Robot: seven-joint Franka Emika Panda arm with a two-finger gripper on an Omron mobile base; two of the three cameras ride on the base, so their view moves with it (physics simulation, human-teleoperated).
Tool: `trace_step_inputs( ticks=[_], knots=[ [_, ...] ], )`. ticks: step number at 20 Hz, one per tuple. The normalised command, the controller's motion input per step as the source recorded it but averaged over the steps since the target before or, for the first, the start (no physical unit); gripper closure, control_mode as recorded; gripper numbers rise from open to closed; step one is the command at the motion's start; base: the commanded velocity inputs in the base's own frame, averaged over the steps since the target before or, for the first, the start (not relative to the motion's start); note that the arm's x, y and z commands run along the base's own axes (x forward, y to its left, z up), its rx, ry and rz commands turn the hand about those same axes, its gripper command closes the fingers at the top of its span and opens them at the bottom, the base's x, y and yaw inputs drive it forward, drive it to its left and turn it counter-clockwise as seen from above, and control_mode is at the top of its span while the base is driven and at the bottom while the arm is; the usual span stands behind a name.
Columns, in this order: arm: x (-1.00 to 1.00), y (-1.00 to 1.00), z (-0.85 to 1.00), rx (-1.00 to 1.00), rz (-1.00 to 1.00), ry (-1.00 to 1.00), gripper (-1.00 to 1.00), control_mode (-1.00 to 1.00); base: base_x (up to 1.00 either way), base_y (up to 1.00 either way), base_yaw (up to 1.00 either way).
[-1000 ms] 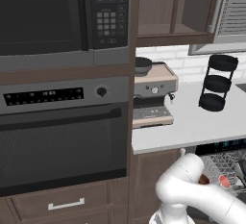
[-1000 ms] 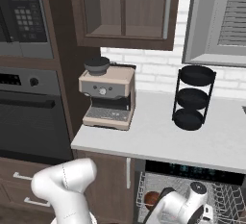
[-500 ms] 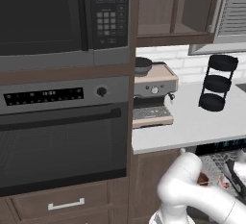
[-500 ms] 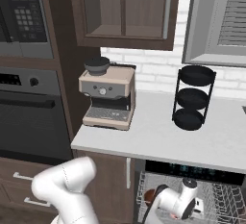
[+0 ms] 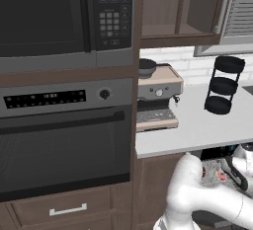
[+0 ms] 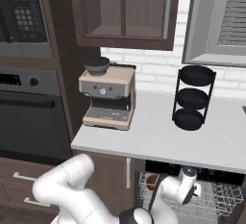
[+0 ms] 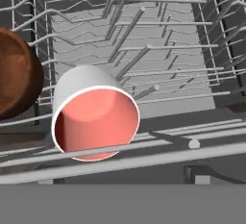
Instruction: Pick up the cup and bowl from the counter, place them in the dishwasher, and close the dishwasher door.
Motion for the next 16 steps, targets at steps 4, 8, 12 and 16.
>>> trace_step_inputs(
  ticks=[4, 8, 12, 16],
  knots=[
    [-0.07, -0.30, 0.06, 0.23, 0.00, -0.24, -1.00, -1.00, 0.00, 0.00, 0.00],
    [-0.99, -0.40, 0.87, 0.04, 0.00, 0.01, -1.00, -1.00, 0.00, 0.00, 0.00],
    [-1.00, -0.08, 1.00, 0.00, 0.00, 0.02, -1.00, -1.00, 0.00, 0.00, 0.00],
    [-1.00, 0.00, 0.77, 0.00, 0.00, -0.04, -1.00, -1.00, 0.00, 0.00, 0.00]
  ],
)
